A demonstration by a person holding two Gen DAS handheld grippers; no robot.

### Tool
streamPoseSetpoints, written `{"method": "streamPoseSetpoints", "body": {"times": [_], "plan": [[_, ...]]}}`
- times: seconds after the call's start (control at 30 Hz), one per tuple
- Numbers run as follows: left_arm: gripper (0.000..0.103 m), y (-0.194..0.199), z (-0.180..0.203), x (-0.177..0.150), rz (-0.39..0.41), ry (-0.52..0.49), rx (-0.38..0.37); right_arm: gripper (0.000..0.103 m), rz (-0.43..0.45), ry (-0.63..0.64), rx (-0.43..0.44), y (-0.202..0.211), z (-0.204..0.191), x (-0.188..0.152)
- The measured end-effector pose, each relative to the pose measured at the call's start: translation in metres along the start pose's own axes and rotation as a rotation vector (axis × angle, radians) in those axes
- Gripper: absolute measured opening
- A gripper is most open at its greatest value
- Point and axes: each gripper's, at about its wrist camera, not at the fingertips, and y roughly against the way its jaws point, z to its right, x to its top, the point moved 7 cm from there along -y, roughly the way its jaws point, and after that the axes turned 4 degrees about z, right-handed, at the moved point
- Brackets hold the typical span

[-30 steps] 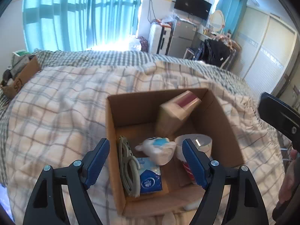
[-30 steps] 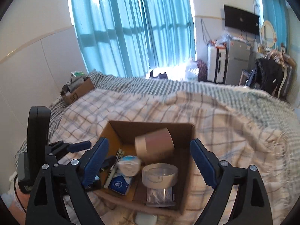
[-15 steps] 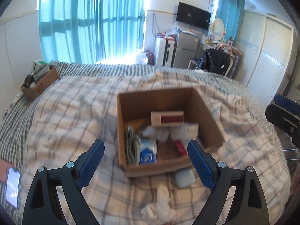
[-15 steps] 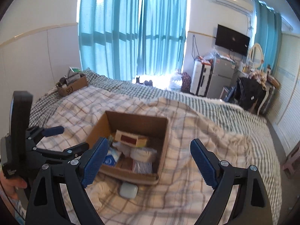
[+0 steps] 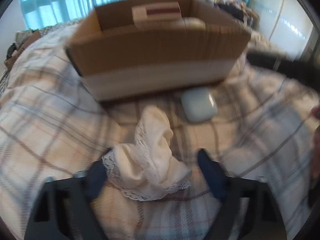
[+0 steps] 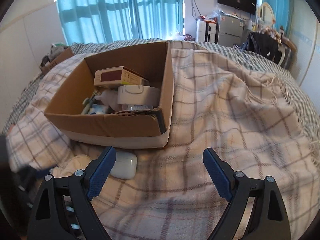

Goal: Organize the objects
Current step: 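Grasp the white lace cloth with the left gripper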

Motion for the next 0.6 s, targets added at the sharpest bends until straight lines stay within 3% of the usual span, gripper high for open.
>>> {"method": "streamPoseSetpoints", "body": {"times": [0.03,0.07,0.13,0.3,0.43,0.6], "plan": [[0.038,-0.005,0.0,-0.002,-0.021,0.001,-0.006,0.089,0.01,-0.005,0.004,0.001,0.0,0.001],[0.025,-0.006,0.001,-0.002,-0.028,0.01,-0.034,0.089,0.024,-0.01,0.009,0.004,0.001,0.002],[0.018,-0.001,0.001,-0.001,-0.014,0.016,-0.051,0.089,0.031,-0.011,0.013,0.006,0.0,0.003],[0.016,0.028,-0.007,0.014,0.059,0.034,-0.07,0.089,0.015,-0.034,0.053,0.003,-0.004,0.0],[0.016,0.054,-0.029,0.035,0.139,0.043,-0.031,0.089,-0.003,-0.036,0.06,-0.001,-0.008,-0.003],[0.016,0.058,-0.062,0.04,0.147,0.101,-0.021,0.089,-0.051,-0.011,0.077,-0.017,-0.024,-0.008]]}}
